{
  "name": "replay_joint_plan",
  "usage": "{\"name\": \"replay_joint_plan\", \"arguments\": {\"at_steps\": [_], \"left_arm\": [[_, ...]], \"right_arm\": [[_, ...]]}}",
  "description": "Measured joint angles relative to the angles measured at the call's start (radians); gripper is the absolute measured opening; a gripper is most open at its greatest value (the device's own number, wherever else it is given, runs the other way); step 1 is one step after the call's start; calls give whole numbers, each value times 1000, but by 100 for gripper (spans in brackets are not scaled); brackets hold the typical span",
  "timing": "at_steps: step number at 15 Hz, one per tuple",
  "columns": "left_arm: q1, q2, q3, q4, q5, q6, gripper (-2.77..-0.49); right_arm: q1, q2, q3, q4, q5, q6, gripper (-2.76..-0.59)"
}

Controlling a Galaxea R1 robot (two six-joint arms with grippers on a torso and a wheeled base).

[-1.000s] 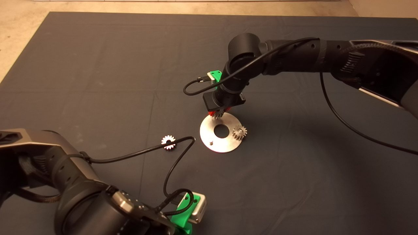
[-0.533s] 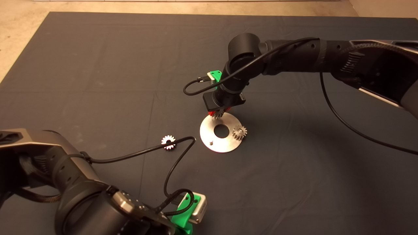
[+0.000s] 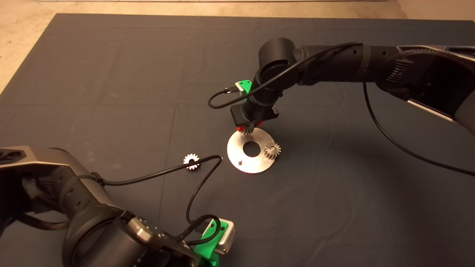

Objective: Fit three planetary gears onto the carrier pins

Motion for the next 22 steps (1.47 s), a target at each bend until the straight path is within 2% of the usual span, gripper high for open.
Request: {"name": "replay_joint_plan", "arguments": {"at_steps": [9,11,13,15,17,18,19,21,22], "left_arm": [[0,-1,0,0,0,0,-50],[0,-3,0,0,0,0,-50],[0,-3,0,0,0,0,-50],[0,-5,0,0,0,0,-50],[0,-10,0,0,0,0,-50],[0,-12,0,0,0,0,-50],[0,-12,0,0,0,0,-50],[0,-13,0,0,0,0,-50],[-1,-13,0,0,0,0,-50]], "right_arm": [[0,0,5,0,2,1,-178],[6,-1,16,0,5,1,-170],[23,-4,30,0,9,2,-162],[41,-31,69,0,11,3,-162],[42,-115,141,1,10,4,-162],[45,-191,191,2,1,4,-162],[55,-278,241,6,-21,4,-162],[89,-467,360,13,-94,13,-162],[97,-540,449,17,-124,25,-162]]}}
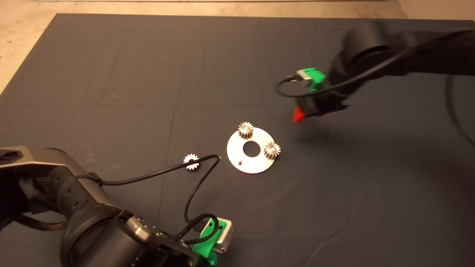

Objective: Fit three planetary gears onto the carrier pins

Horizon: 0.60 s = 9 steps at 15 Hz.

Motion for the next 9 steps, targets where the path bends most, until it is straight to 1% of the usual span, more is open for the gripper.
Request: {"name": "replay_joint_plan", "arguments": {"at_steps": [1,2,3,4,5,6,7,8,9], "left_arm": [[0,3,0,0,-1,0,-50],[0,1,0,0,0,0,-50],[0,-1,0,0,0,0,-50],[0,-1,0,0,0,1,-50],[0,-3,0,-2,0,1,-50],[0,-3,0,-1,0,1,-50],[-5,3,0,-2,-1,4,-50],[-8,1,0,-2,-1,15,-50],[-10,-8,0,-3,-1,29,-50]], "right_arm": [[0,-55,112,14,-16,24,-162],[0,-92,223,42,-17,52,-162],[4,-123,323,65,-9,90,-162],[17,-165,408,88,-5,137,-162],[40,-206,463,104,-9,196,-162],[65,-241,503,114,-18,241,-162],[78,-267,538,123,-24,269,-162],[85,-282,558,140,-25,277,-162],[92,-288,567,147,-23,277,-162]]}}
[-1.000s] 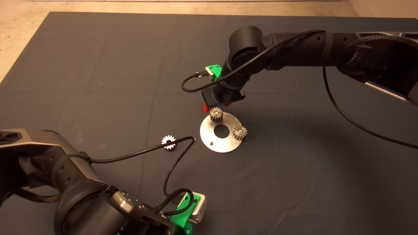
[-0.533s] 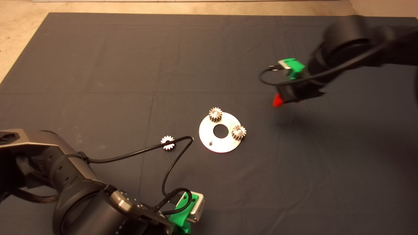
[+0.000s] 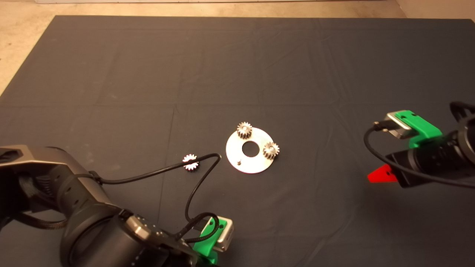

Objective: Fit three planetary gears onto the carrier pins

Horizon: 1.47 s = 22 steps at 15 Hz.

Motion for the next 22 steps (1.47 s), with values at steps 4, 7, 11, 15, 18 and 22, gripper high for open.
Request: {"name": "replay_joint_plan", "arguments": {"at_steps": [4,7,11,15,18,22], "left_arm": [[-47,-42,-20,-9,1,107,-50],[-87,-53,-108,-21,0,234,-50],[-114,-64,-183,-41,0,333,-50],[-134,-67,-261,-43,0,424,-50],[-139,-70,-278,-45,0,446,-50],[-148,-80,-292,-46,0,476,-50]], "right_arm": [[13,-38,11,8,4,4,-162],[13,-45,19,15,2,7,-162],[7,-47,22,15,4,30,-162],[-104,-47,25,11,3,63,-162],[-227,-41,28,-77,2,76,-162],[-306,23,28,-203,14,95,-162]]}}
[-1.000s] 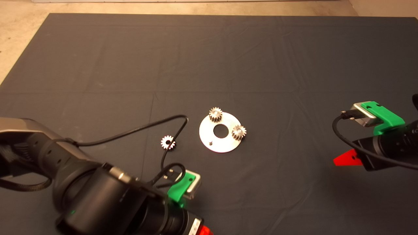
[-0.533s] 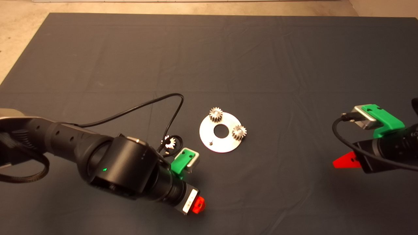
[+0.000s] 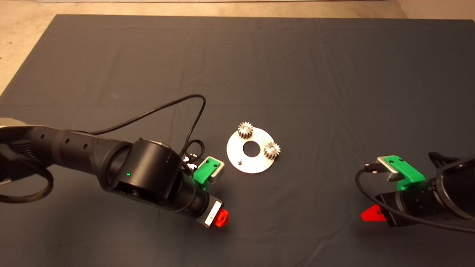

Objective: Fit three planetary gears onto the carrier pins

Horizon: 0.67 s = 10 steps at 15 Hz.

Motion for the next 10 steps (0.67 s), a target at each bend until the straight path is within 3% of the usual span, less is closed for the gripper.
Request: {"name": "replay_joint_plan", "arguments": {"at_steps": [2,3,7,10], "left_arm": [[-13,-1,-12,0,-1,28,-50],[-20,-5,-20,-2,-1,40,-50],[-66,-10,-41,-35,-1,87,-50],[-75,-17,-80,-45,0,140,-50]], "right_arm": [[-28,68,0,-24,29,22,-162],[-31,75,0,-28,34,36,-162],[-31,71,0,-37,30,38,-162],[-30,71,0,-38,33,38,-162]]}}
